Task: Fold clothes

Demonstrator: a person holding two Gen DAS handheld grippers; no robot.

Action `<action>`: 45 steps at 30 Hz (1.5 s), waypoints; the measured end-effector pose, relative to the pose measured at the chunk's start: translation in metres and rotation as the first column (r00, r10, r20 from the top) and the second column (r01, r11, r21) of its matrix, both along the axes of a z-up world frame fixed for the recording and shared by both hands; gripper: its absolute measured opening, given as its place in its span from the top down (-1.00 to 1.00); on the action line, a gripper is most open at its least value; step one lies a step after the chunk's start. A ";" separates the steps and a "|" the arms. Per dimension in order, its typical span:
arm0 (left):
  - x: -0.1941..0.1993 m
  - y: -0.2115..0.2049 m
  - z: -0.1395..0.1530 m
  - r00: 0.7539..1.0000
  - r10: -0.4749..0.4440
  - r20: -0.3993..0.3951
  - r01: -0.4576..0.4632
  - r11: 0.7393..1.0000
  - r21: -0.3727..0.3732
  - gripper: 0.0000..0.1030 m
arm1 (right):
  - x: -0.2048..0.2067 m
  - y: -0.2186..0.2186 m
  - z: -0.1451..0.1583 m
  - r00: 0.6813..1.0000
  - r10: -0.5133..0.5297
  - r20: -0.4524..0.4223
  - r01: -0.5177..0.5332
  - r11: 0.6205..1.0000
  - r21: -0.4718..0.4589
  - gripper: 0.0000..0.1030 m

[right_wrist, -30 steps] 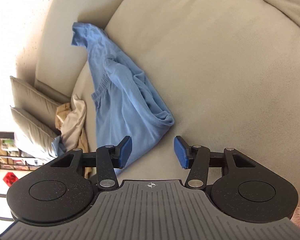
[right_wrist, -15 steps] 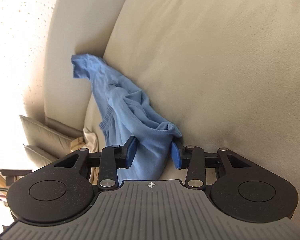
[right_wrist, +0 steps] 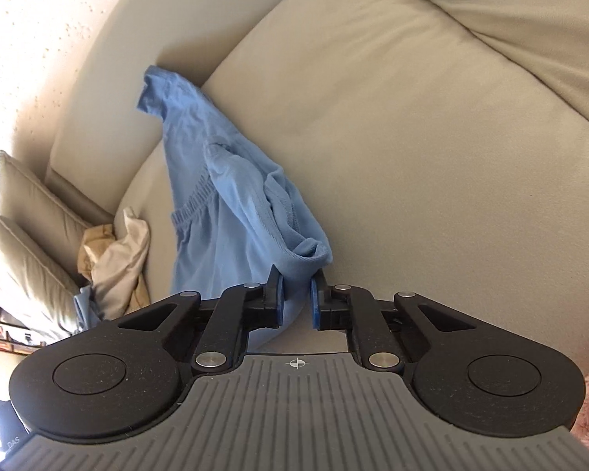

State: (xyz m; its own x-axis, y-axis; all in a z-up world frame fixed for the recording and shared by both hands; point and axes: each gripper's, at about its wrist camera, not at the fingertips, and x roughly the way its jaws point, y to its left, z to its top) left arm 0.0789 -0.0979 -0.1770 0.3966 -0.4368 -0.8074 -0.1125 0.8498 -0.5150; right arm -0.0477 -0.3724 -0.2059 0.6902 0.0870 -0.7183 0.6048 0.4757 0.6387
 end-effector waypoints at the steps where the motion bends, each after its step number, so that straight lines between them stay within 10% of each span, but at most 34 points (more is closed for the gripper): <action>1: -0.005 0.003 0.006 1.000 -0.013 0.006 0.013 1.000 -0.001 0.84 | -0.003 0.000 0.005 1.000 0.007 0.002 -0.007 1.000 -0.003 0.76; 10: -0.074 0.016 0.026 0.991 -0.134 -0.009 0.134 0.989 0.054 0.84 | -0.081 0.018 0.043 0.994 0.101 -0.033 -0.103 0.992 -0.071 0.76; 14: -0.089 0.012 0.002 0.970 -0.209 -0.123 0.224 0.967 0.125 0.78 | -0.109 0.029 0.037 0.988 0.133 -0.077 -0.141 0.985 -0.102 0.72; 16: -0.091 0.013 -0.010 0.957 -0.200 -0.209 0.234 0.961 0.150 0.73 | -0.110 0.029 0.024 0.982 0.136 -0.131 -0.149 0.984 -0.093 0.39; 22: -0.083 0.018 0.043 0.963 -0.265 0.053 0.251 0.950 0.185 0.25 | -0.119 0.026 0.053 0.970 0.191 -0.153 -0.224 0.944 -0.242 0.09; 25: -0.064 0.011 0.064 0.908 -0.362 0.210 0.320 0.924 0.210 0.25 | -0.111 0.025 0.096 0.914 0.353 -0.201 -0.406 0.811 -0.422 0.12; 30: -0.037 -0.020 0.069 0.777 -0.538 0.326 0.473 0.841 0.261 0.25 | -0.088 0.031 0.156 0.699 0.573 -0.429 -0.679 0.344 -0.648 0.04; 33: -0.025 -0.036 0.058 0.734 -0.578 0.357 0.495 0.815 0.302 0.25 | -0.062 0.031 0.155 0.629 0.658 -0.414 -0.701 0.250 -0.668 0.02; 34: -0.022 -0.043 0.052 0.725 -0.582 0.368 0.487 0.811 0.323 0.24 | -0.052 0.029 0.151 0.612 0.687 -0.392 -0.701 0.242 -0.671 0.03; 39: -0.008 -0.060 0.024 0.708 -0.593 0.382 0.479 0.802 0.357 0.04 | 0.014 0.024 0.092 0.688 0.704 -0.174 -0.643 0.480 -0.597 0.13; 45: 0.008 -0.074 0.004 0.669 -0.647 0.367 0.515 0.759 0.399 0.02 | 0.055 0.021 0.033 0.735 0.666 -0.129 -0.628 0.596 -0.501 0.12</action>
State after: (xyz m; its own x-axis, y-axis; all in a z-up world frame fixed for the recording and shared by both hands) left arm 0.0870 -0.1718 -0.1728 0.4736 -0.5249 -0.7073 0.6387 0.7576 -0.1346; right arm 0.0068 -0.3512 -0.1726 0.6370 0.1886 -0.7474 -0.0181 0.9730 0.2301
